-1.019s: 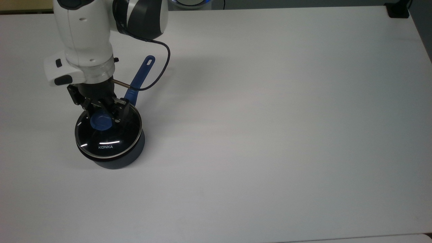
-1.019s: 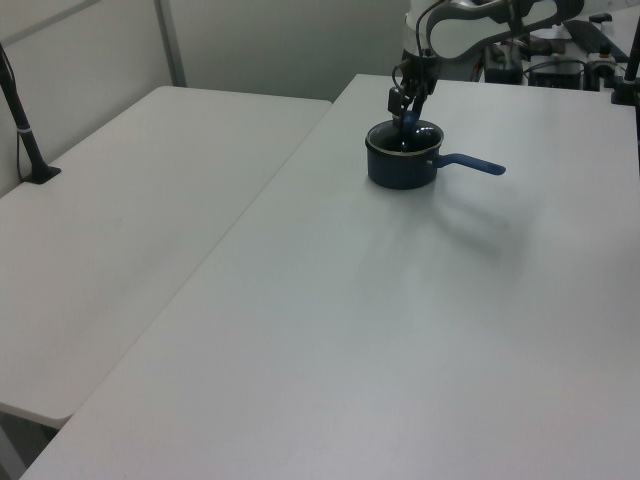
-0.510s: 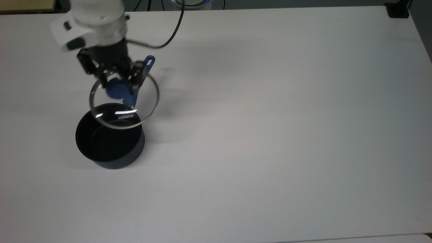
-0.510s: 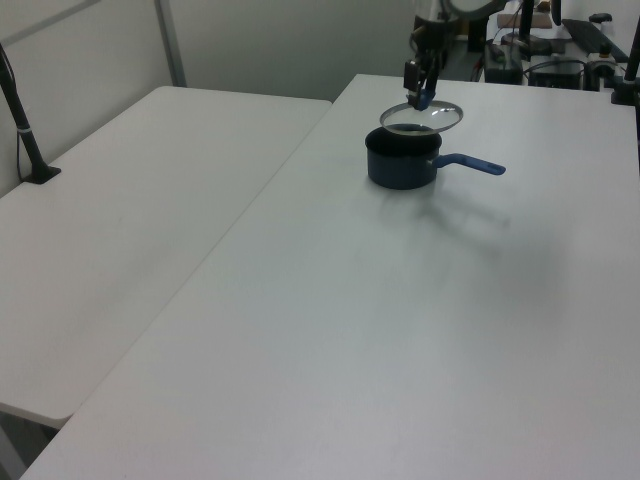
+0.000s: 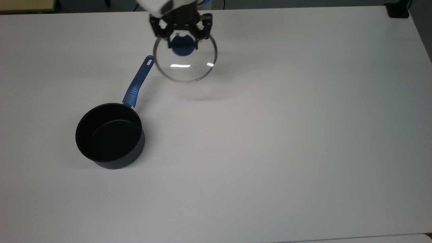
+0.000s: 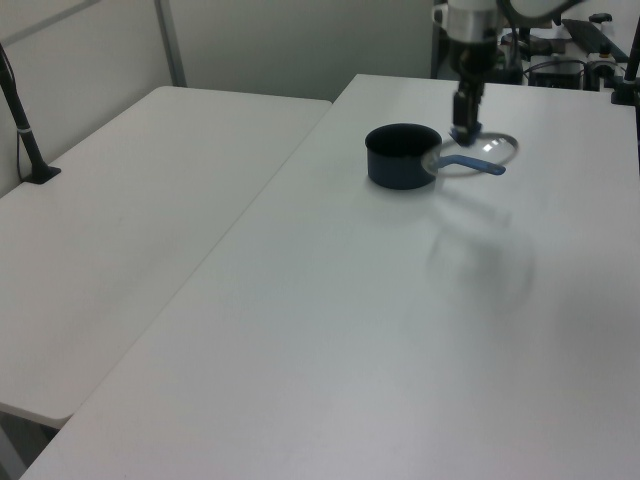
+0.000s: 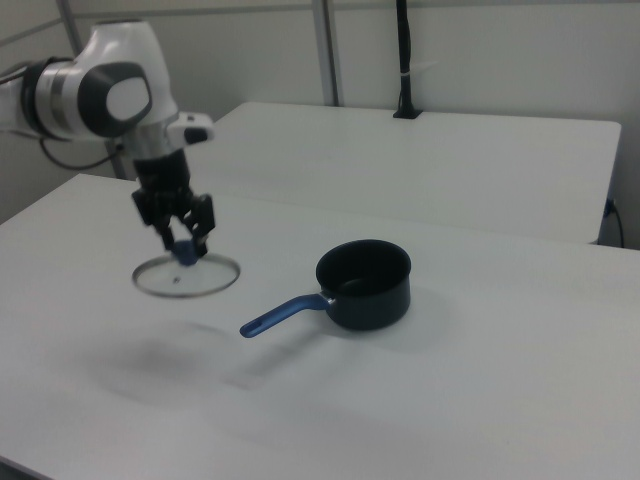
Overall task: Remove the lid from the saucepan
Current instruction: 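Lower the held lid onto the table beside the saucepan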
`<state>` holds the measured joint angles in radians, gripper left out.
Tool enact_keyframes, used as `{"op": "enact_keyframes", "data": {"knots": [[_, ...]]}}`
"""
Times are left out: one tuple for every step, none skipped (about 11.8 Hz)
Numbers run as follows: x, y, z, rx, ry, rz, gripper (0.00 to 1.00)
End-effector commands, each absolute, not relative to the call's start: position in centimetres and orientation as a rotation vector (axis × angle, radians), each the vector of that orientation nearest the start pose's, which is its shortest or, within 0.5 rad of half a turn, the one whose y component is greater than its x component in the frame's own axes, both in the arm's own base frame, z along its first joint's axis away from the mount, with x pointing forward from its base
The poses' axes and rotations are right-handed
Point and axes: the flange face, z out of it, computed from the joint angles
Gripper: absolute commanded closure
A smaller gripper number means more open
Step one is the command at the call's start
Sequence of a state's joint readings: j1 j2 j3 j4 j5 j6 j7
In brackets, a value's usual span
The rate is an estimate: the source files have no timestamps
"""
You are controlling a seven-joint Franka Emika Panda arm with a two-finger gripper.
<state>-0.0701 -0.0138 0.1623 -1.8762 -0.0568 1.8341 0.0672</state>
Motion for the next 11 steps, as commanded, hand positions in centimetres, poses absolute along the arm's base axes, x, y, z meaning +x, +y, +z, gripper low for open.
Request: {"op": "enact_keyframes", "data": {"knots": [[50.4, 5.1, 46.5, -3.209, -0.088, 0.188, 0.47], [50.0, 5.1, 44.9, -3.208, -0.096, 0.191, 0.47], [49.5, 5.7, 43.1, -3.212, -0.126, 0.2, 0.47], [49.2, 6.1, 41.1, -3.215, -0.147, 0.214, 0.47], [49.5, 6.2, 39.5, -3.213, -0.156, 0.196, 0.48], [49.6, 6.6, 37.9, -3.212, -0.18, 0.212, 0.49], [50.2, 6.6, 36.9, -3.208, -0.179, 0.187, 0.49], [50.9, 6.3, 36.4, -3.204, -0.139, 0.132, 0.49], [51.2, 6.2, 36.3, -3.203, -0.127, 0.102, 0.49], [51.3, 6.0, 36.3, -3.203, -0.122, 0.095, 0.47], [51.3, 6.0, 36.4, -3.203, -0.126, 0.1, 0.38]]}}
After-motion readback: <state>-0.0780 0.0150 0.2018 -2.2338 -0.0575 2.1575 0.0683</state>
